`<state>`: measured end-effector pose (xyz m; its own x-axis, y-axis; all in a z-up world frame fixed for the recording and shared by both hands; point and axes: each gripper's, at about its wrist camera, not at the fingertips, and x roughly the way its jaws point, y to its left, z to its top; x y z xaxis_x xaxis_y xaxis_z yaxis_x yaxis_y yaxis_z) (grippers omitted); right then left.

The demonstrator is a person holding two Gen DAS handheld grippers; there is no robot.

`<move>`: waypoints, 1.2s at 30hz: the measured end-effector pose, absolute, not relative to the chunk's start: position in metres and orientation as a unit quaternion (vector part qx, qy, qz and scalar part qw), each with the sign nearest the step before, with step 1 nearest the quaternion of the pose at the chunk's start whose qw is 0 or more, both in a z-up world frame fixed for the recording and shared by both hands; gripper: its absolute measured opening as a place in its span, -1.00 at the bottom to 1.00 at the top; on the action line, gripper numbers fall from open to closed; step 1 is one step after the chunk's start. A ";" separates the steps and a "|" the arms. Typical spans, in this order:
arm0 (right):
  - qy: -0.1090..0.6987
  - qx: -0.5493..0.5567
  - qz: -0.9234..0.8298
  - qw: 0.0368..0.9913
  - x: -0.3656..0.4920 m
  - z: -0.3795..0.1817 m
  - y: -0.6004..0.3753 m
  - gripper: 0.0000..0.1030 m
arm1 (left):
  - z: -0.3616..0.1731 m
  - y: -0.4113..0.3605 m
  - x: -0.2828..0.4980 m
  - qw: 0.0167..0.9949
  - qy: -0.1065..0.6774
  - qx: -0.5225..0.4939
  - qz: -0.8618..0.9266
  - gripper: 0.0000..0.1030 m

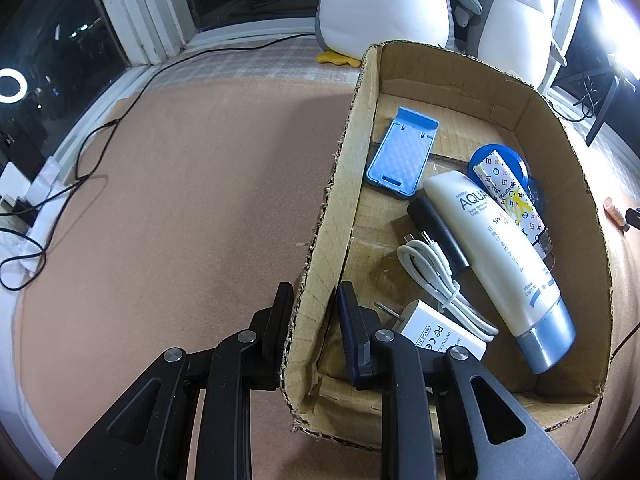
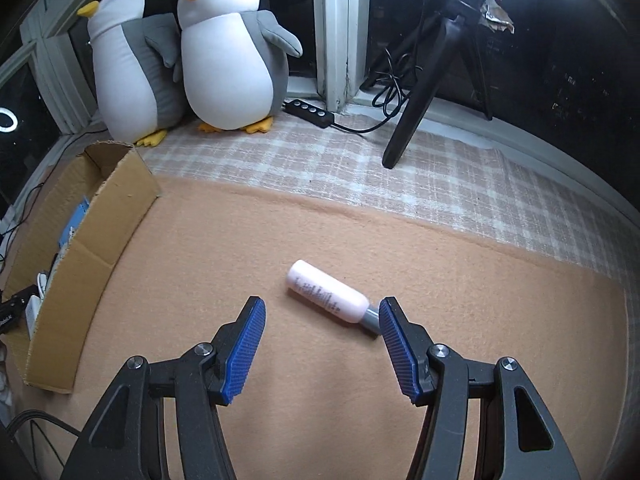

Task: Organize rigid objects
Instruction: 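Move the right tool to the white bottle with grey cap, then close the right tool on the white bottle and lift it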

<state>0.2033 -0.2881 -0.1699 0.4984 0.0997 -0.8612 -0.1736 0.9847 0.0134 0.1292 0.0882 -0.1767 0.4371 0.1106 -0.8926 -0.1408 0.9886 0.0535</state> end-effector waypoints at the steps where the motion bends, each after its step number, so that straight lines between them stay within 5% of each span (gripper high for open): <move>1: 0.497 -0.041 0.079 0.863 0.206 -0.172 -0.290 0.07 | -0.177 0.088 0.129 0.848 0.525 -0.014 0.074 -0.58; 31: 0.542 -0.071 0.123 0.828 0.234 -0.202 -0.285 0.06 | -0.176 0.087 0.132 0.847 0.527 -0.014 0.075 -0.58; 36: 0.548 -0.071 0.126 0.824 0.228 -0.200 -0.280 -0.08 | -0.176 0.088 0.132 0.847 0.527 -0.014 0.075 -0.58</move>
<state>0.2277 -0.2803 -0.2001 0.3681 0.1305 -0.9206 -0.2858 0.9581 0.0215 0.1317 0.0876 -0.1761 0.4343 0.1120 -0.8938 -0.1416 0.9884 0.0551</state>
